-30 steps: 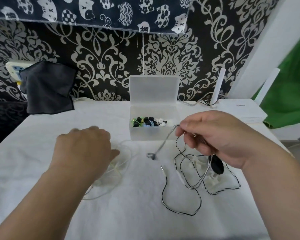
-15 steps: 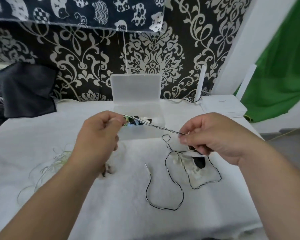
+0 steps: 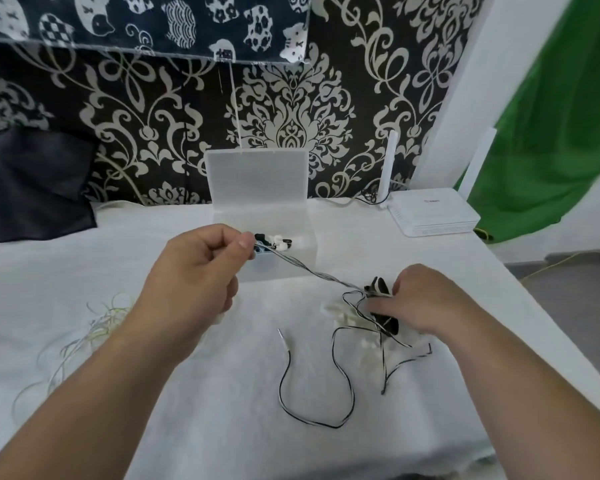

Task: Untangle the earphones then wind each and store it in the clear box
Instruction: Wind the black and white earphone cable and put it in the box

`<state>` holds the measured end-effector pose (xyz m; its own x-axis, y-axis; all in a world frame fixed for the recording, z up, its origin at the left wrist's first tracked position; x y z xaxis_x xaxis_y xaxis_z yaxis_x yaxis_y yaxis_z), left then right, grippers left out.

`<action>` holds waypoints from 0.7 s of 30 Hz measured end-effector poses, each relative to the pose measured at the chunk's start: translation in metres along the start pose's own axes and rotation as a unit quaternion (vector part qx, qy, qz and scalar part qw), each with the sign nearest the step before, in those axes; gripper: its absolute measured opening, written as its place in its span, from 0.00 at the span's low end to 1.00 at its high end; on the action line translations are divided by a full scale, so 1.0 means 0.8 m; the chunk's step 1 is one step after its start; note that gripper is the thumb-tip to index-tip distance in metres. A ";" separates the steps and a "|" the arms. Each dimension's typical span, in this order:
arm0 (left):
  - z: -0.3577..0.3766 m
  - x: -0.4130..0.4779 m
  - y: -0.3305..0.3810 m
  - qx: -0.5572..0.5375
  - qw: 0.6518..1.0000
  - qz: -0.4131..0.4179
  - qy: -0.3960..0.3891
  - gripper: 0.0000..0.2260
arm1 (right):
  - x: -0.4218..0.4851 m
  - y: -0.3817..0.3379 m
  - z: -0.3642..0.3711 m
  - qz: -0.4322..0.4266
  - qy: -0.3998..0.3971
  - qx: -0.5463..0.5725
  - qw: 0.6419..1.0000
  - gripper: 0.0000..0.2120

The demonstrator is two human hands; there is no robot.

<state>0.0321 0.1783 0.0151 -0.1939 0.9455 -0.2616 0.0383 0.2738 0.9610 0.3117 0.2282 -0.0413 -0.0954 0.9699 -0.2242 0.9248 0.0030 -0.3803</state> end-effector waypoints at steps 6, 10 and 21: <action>-0.006 0.004 -0.007 0.011 1.000 -0.021 -0.008 0.12 | 0.006 -0.002 0.000 0.033 0.036 -0.073 0.996 0.10; -0.025 0.010 -0.010 0.055 0.997 -0.029 0.053 0.11 | 0.000 -0.017 -0.042 -0.028 0.139 0.055 0.988 0.09; -0.005 0.000 -0.045 0.273 0.958 -0.066 -0.056 0.14 | -0.046 -0.158 -0.049 -0.260 0.000 0.238 0.936 0.05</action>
<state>0.0267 0.1678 -0.0188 -0.1282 0.9007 -0.4151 0.5342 0.4154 0.7363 0.2123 0.2021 0.0501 -0.4867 0.8674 0.1031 0.4842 0.3661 -0.7947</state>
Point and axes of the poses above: each hand's wrist, its own x-axis towards the middle knuckle, its own z-axis out of the palm, y = z × x, the point moved 8 cm from there along x, towards the middle knuckle, and after that the axes turned 14 degrees about -z, right-handed, at the moved point
